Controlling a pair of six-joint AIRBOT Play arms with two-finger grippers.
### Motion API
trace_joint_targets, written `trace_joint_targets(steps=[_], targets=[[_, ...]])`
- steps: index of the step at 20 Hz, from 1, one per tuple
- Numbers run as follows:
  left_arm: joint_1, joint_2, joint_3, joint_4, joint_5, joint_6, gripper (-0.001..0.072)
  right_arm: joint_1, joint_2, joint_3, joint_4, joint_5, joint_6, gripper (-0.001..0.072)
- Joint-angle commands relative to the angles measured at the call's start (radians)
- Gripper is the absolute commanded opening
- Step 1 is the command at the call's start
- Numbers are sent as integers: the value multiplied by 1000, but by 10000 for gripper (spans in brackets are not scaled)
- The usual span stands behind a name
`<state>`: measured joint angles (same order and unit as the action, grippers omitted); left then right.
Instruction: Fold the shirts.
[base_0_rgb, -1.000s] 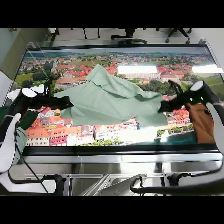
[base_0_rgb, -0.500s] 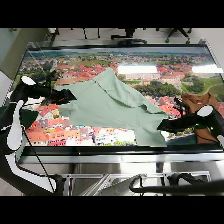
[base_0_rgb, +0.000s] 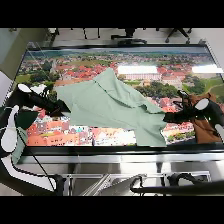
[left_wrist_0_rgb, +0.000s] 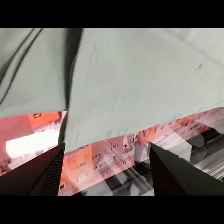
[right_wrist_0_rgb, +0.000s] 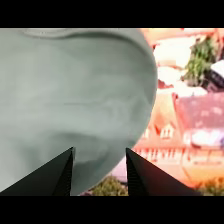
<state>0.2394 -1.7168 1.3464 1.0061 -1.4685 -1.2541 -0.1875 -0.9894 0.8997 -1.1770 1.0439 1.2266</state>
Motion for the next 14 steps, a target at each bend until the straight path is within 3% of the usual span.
trace_joint_targets(steps=[1, 6, 10, 14], targets=[[12, 15, -129, 13, 76, 14, 571, 0, -167, 153, -8, -11, -12, 362], [-27, 15, -210, -110, 159, 100, 571, -2, -321, 312, -8, 78, -34, 362], [-79, 15, -209, -111, 196, 105, 562, -39, -365, 319, 1, 99, -76, 362], [-107, 15, -209, -110, 224, 122, 10, -103, -372, 319, 129, 154, -171, 362]])
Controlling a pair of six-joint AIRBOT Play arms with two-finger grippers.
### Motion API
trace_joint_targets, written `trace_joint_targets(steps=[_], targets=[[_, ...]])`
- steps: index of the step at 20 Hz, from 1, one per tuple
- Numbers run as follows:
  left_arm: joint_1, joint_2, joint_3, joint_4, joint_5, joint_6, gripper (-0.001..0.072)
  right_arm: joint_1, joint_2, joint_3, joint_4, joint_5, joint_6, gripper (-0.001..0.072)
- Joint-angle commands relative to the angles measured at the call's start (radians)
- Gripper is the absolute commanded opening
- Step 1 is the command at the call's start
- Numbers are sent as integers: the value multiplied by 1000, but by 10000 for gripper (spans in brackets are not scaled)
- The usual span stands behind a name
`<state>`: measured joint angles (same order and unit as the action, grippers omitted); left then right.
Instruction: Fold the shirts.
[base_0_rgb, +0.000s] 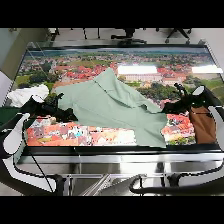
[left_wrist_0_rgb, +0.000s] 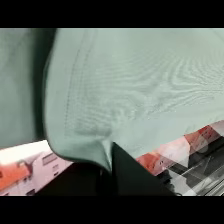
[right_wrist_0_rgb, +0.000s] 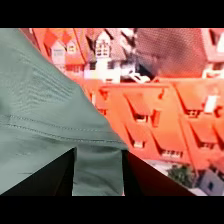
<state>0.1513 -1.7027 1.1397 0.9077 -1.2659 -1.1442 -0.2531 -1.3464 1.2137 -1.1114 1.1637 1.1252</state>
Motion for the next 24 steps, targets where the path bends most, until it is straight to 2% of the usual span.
trace_joint_targets(steps=[1, 4, 9, 13, 19, 24], targets=[[-19, 1, -3, -12, 20, 13, 16, -49, -16, 5, 76, 34, -85, 363], [-15, 1, -3, -11, 5, 10, 15, -72, -16, 7, 82, 38, -108, 362], [-15, 1, -3, -11, -8, 10, 15, -101, -14, 128, 133, 239, -108, 362], [-15, 1, -3, -10, -9, 10, 14, -148, -15, 196, 222, 293, -108, 362], [-15, 1, -3, -10, -24, 10, 14, -233, -75, 196, 224, 282, -126, 362], [-15, 1, -3, -10, -6, 11, 14, -202, -171, 193, 218, 285, -135, 362]])
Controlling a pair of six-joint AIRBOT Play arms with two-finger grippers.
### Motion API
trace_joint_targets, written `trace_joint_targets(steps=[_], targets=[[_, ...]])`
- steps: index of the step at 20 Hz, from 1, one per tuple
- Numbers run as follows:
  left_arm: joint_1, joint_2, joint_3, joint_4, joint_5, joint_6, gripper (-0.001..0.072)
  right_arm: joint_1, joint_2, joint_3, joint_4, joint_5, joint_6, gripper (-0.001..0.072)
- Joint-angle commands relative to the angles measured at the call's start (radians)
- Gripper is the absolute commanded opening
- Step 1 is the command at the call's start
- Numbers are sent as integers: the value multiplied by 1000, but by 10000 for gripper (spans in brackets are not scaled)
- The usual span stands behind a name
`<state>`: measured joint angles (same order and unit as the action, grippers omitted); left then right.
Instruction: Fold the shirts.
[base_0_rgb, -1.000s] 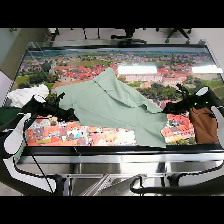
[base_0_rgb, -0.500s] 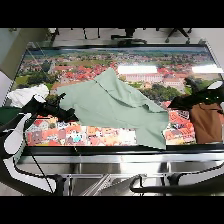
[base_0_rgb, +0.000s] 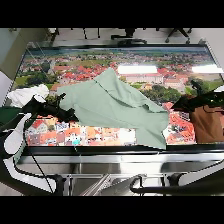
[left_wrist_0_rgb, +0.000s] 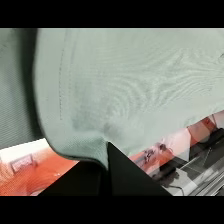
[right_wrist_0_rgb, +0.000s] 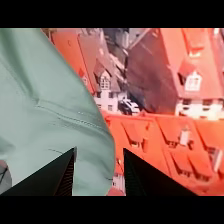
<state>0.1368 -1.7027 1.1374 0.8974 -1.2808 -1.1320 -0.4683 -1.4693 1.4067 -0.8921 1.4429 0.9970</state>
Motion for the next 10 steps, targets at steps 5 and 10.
trace_joint_targets(steps=[5, 10], targets=[[-1, 1, 0, 0, 0, 0, 14, 87, -114, 0, -5, 6, -19, 362], [12, 1, 0, 0, -4, 0, 16, 110, -119, 0, 0, 31, -46, 96]])
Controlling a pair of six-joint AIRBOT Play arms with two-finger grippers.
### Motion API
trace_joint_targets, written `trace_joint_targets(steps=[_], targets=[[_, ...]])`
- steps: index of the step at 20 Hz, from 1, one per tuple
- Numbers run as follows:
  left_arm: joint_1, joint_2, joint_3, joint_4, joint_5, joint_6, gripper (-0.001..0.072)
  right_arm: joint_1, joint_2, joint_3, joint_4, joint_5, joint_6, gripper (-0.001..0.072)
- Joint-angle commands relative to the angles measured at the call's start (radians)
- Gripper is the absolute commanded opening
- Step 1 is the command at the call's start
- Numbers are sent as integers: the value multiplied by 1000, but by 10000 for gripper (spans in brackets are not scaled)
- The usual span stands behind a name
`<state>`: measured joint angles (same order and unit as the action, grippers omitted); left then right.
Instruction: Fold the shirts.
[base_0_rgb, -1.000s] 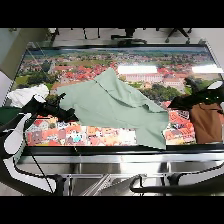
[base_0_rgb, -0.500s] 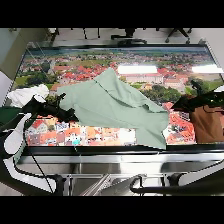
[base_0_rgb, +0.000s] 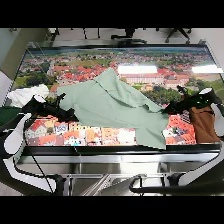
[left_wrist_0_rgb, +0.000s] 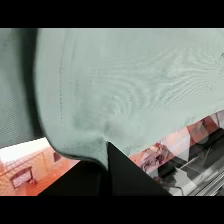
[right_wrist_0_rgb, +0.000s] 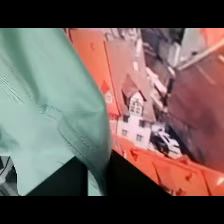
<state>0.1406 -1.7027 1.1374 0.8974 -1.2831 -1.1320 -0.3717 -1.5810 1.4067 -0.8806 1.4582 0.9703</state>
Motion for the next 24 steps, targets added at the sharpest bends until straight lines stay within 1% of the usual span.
trace_joint_targets(steps=[1, 2, 4, 5, 6, 8, 10, 11, 12, 14, 16, 17, 18, 21, 24], targets=[[12, 1, 0, 0, -6, 0, 15, 14, -7, 0, -12, 33, -22, 82], [13, 1, 0, 0, -13, 0, 15, 13, -6, 0, -10, 54, -22, 28], [13, 6, 0, -7, -28, 3, 14, 13, 2, 0, 39, 86, -37, 18], [12, 24, 0, -15, -32, 14, 14, 11, 14, 0, 127, 101, -59, 18], [12, 61, 0, -40, -39, 32, 14, 10, 35, 1, 261, 128, -97, 17], [14, 148, 41, -78, -91, 48, 14, 10, 94, 2, 612, 233, -183, 17], [14, 267, 145, -88, -140, 50, 14, 10, 182, 10, 942, 301, -227, 18], [14, 333, 219, -101, -149, 50, 14, 5, 235, 24, 1040, 298, -227, 18], [14, 393, 296, -121, -154, 50, 14, -3, 298, 49, 1098, 277, -235, 18], [14, 515, 475, -141, -144, 49, 14, -31, 430, 102, 1130, 162, -278, 18], [14, 616, 639, -134, -95, 49, 14, -78, 578, 161, 1128, -20, -343, 18], [14, 666, 719, -116, -56, 48, 14, -106, 642, 183, 1126, -97, -348, 18], [14, 713, 787, -71, -15, 43, 14, -135, 708, 200, 1120, -169, -346, 18], [14, 832, 893, 117, 57, -30, 14, -228, 872, 215, 1109, -315, -346, 18], [14, 927, 863, 274, 64, -44, 14, -267, 973, 215, 1032, -403, -346, 18]])
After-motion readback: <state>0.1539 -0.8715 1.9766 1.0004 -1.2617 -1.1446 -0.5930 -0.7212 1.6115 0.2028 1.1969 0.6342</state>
